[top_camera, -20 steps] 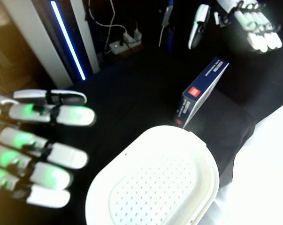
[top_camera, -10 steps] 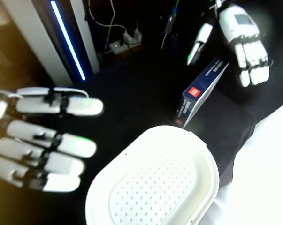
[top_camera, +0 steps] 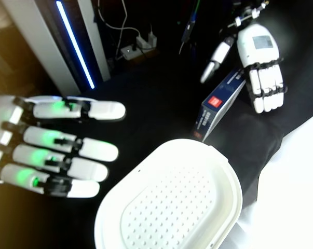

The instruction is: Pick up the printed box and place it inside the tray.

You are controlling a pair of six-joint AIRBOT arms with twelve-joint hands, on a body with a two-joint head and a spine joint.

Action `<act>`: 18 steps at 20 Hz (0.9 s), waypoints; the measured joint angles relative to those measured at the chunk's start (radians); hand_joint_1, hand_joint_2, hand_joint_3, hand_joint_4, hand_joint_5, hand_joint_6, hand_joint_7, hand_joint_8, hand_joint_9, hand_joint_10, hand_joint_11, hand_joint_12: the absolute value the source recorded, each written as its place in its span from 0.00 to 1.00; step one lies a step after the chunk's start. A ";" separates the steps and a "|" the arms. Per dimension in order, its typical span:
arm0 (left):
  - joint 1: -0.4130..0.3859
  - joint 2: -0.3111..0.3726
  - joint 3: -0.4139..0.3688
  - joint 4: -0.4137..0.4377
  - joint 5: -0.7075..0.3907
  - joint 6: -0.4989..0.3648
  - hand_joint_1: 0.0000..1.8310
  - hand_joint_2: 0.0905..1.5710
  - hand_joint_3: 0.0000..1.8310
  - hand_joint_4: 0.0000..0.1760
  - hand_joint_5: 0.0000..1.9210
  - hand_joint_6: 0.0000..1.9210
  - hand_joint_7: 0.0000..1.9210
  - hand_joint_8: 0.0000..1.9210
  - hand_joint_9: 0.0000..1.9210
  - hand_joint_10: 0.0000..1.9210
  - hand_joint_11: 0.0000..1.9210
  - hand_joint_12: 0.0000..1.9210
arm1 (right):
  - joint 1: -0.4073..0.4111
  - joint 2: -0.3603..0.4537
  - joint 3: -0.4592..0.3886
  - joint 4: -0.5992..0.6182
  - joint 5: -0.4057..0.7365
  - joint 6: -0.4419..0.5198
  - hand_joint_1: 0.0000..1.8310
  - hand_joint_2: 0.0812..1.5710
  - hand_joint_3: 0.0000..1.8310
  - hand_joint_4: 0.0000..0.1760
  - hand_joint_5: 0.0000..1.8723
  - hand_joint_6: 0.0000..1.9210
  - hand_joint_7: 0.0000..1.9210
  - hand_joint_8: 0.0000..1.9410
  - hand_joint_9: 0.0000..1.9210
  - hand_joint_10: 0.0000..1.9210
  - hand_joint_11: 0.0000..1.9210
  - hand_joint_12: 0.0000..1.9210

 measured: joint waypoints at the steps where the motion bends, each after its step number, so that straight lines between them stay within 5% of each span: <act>1: 0.009 -0.004 0.001 0.001 0.000 0.000 0.28 0.46 0.00 0.00 0.04 0.01 0.03 0.00 0.02 0.00 0.00 0.06 | 0.000 0.000 0.000 0.000 0.001 0.000 0.44 0.43 0.00 0.93 0.04 0.00 0.05 0.00 0.05 0.00 0.00 0.50; 3: 0.016 -0.016 0.016 -0.004 0.004 -0.007 0.34 0.46 0.00 0.00 0.05 0.00 0.07 0.00 0.05 0.00 0.01 0.07 | 0.000 0.000 0.000 0.000 0.000 0.000 0.45 0.42 0.00 0.86 0.05 0.00 0.06 0.00 0.05 0.00 0.00 0.42; 6: 0.031 -0.023 0.029 -0.005 -0.016 -0.007 0.49 0.53 0.00 0.00 0.24 0.01 0.27 0.01 0.24 0.01 0.15 0.28 | 0.000 0.000 0.000 0.002 0.000 0.000 0.46 0.39 0.00 0.81 0.04 0.00 0.06 0.00 0.05 0.00 0.00 0.34; 7: 0.034 -0.024 0.029 -0.007 -0.019 -0.008 0.55 0.55 0.00 0.00 0.38 0.01 0.36 0.01 0.29 0.01 0.07 0.45 | 0.000 0.000 0.000 0.002 0.001 0.000 0.46 0.38 0.00 0.82 0.05 0.00 0.07 0.00 0.05 0.00 0.00 0.38; 8: 0.039 -0.033 0.032 -0.007 -0.025 -0.008 0.71 0.65 0.00 0.00 0.46 0.44 0.52 0.30 0.46 0.45 0.30 0.56 | 0.000 0.000 0.000 0.002 0.001 0.000 0.46 0.39 0.00 0.82 0.05 0.00 0.06 0.00 0.05 0.00 0.00 0.39; 9: 0.039 -0.034 0.032 -0.002 -0.028 -0.006 0.75 0.69 0.00 0.00 0.41 0.59 0.51 0.42 0.52 0.55 0.45 0.56 | 0.000 0.000 0.000 0.001 0.001 0.000 0.46 0.38 0.00 0.80 0.05 0.00 0.06 0.00 0.05 0.00 0.00 0.41; 10: 0.039 -0.034 0.032 -0.008 -0.031 -0.013 0.75 0.70 0.00 0.00 0.37 0.62 0.49 0.49 0.53 0.58 0.51 0.53 | 0.000 0.000 0.000 -0.001 0.001 0.000 0.46 0.39 0.00 0.77 0.04 0.00 0.06 0.00 0.05 0.00 0.00 0.41; 14: 0.066 -0.037 0.030 -0.048 -0.089 -0.001 0.77 0.65 0.00 0.00 0.47 0.46 0.59 0.34 0.63 0.48 0.57 0.54 | 0.000 -0.004 0.003 0.000 0.003 0.000 0.44 0.37 0.00 0.88 0.04 0.00 0.07 0.00 0.05 0.00 0.00 0.42; 15: 0.079 -0.043 0.041 -0.090 -0.121 -0.002 0.70 0.67 0.00 0.00 0.48 0.50 0.60 0.42 0.67 0.28 0.58 0.50 | 0.000 -0.010 0.011 0.000 0.003 0.000 0.46 0.37 0.00 0.89 0.04 0.00 0.07 0.00 0.05 0.00 0.00 0.36; 16: 0.081 -0.045 0.043 -0.107 -0.132 -0.003 0.70 0.67 0.00 0.00 0.48 0.50 0.60 0.42 0.67 0.28 0.58 0.50 | 0.000 -0.010 0.011 0.004 0.002 0.000 0.46 0.37 0.00 0.89 0.04 0.00 0.07 0.00 0.05 0.00 0.00 0.36; 17: 0.084 -0.045 0.042 -0.119 -0.143 -0.001 0.75 0.65 0.01 0.00 0.48 0.45 0.58 0.39 0.64 0.43 0.56 0.51 | 0.000 -0.010 0.011 0.002 0.002 0.002 0.46 0.37 0.00 0.92 0.04 0.00 0.06 0.00 0.06 0.00 0.00 0.40; 18: 0.090 -0.032 0.032 -0.133 -0.157 -0.010 0.76 0.67 0.00 0.00 0.44 0.53 0.51 0.47 0.60 0.53 0.56 0.56 | 0.006 -0.011 0.010 -0.005 0.002 0.007 0.49 0.39 0.00 0.87 0.03 0.00 0.05 0.00 0.05 0.00 0.00 0.39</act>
